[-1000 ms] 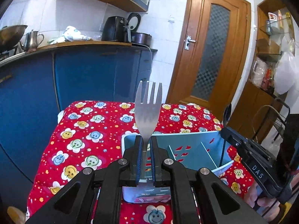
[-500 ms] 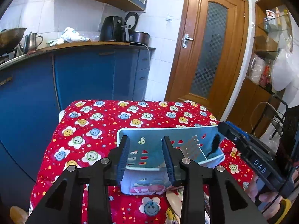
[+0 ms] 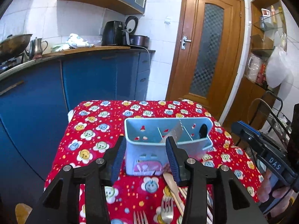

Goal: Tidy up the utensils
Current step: 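Drop the fork into the blue caddy with the left tool while the right tool drops the spoon in, then lower the left tool to another silver fork and close on it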

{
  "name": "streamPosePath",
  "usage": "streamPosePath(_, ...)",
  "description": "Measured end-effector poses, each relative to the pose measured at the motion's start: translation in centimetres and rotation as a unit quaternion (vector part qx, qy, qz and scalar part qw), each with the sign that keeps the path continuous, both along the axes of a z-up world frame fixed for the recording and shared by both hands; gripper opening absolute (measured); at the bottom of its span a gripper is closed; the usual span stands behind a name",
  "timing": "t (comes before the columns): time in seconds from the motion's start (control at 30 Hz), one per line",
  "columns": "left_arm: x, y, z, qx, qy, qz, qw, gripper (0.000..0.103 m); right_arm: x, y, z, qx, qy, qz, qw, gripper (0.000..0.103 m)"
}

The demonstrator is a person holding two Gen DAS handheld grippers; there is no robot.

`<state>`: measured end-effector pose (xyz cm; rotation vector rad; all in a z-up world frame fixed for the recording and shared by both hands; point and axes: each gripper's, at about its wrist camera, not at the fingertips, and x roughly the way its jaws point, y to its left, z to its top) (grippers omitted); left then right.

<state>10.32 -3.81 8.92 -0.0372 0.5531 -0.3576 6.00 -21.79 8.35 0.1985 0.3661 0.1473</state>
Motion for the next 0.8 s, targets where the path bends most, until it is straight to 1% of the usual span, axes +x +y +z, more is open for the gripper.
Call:
streamPosePath(0.17,-2.0,0.3,-0.1,0.012,0.011,-0.001,0.9999,0.046,-2.3,-0.1,-0.1,0.006,0.018,-0.004,1.000,0.031)
streamPosePath(0.3,-3.1,0.5,-0.5,0.014,0.026,-0.004,0.9996,0.046,-4.0,-0.1,-0.7,0.007,0.036,-0.008,0.999,0.032)
streamPosePath(0.53,-4.8,0.7,-1.8,0.032,0.052,-0.006,0.9981,0.046,-6.3,-0.6,-2.7,0.025,0.072,-0.013,0.997,0.035)
streamPosePath(0.8,-5.6,1.0,-4.0,0.047,0.098,-0.004,0.9941,0.046,-7.6,-1.2,-5.2,0.034,0.116,-0.018,0.993,0.035)
